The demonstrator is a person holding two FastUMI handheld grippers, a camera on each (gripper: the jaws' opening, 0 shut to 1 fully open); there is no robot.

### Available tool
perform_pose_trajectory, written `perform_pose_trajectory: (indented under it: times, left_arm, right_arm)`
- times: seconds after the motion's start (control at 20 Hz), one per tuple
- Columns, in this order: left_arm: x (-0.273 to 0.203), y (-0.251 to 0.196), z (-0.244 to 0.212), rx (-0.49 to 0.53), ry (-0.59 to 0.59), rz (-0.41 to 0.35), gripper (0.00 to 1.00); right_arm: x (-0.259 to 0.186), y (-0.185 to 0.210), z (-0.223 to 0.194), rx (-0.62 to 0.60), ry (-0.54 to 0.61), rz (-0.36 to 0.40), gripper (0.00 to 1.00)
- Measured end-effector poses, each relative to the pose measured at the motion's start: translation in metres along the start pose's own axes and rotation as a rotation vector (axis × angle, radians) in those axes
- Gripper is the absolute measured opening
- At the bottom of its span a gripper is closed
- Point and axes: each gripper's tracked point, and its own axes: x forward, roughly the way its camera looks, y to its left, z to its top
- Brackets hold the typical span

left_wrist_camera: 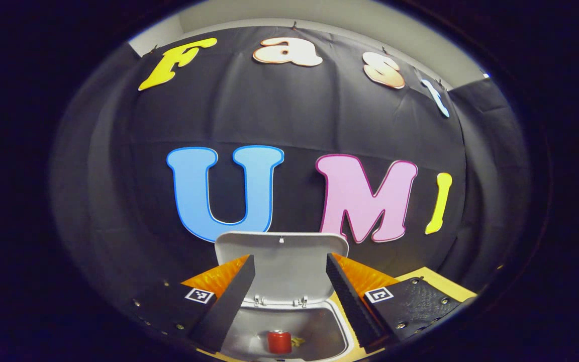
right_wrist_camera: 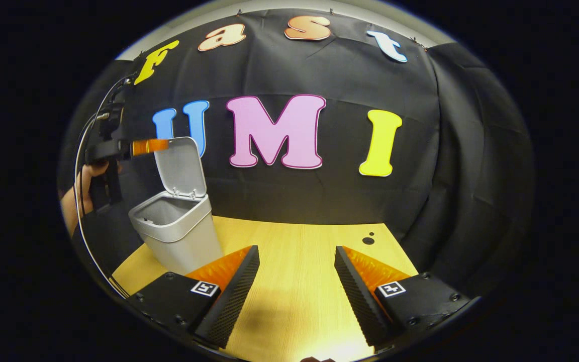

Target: Press the lid of the desktop garbage bin to open it, pick up the crumpled paper on the desktop and throw it into the bin, then pick up the pop can on the desktop and drop it into the bin, and finally close the garbage bin lid.

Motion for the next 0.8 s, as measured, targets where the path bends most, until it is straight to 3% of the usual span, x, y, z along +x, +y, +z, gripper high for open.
perform_pose_trajectory:
  times: [0.15, 0.5, 0.8]
  left_arm:
    - [0.024, 0.017, 0.017, 0.079, -0.011, 0.019, 0.93]
    - [0.069, 0.011, 0.017, 0.173, 0.012, -0.027, 0.93]
    - [0.062, 0.006, 0.006, 0.087, 0.038, -0.043, 0.93]
  right_arm:
    - [0.004, -0.005, -0.007, 0.003, 0.024, 0.006, 0.98]
    - [0.005, -0.018, -0.014, -0.008, 0.051, -0.009, 0.98]
    - [0.008, -0.013, -0.019, -0.005, 0.067, 0.005, 0.98]
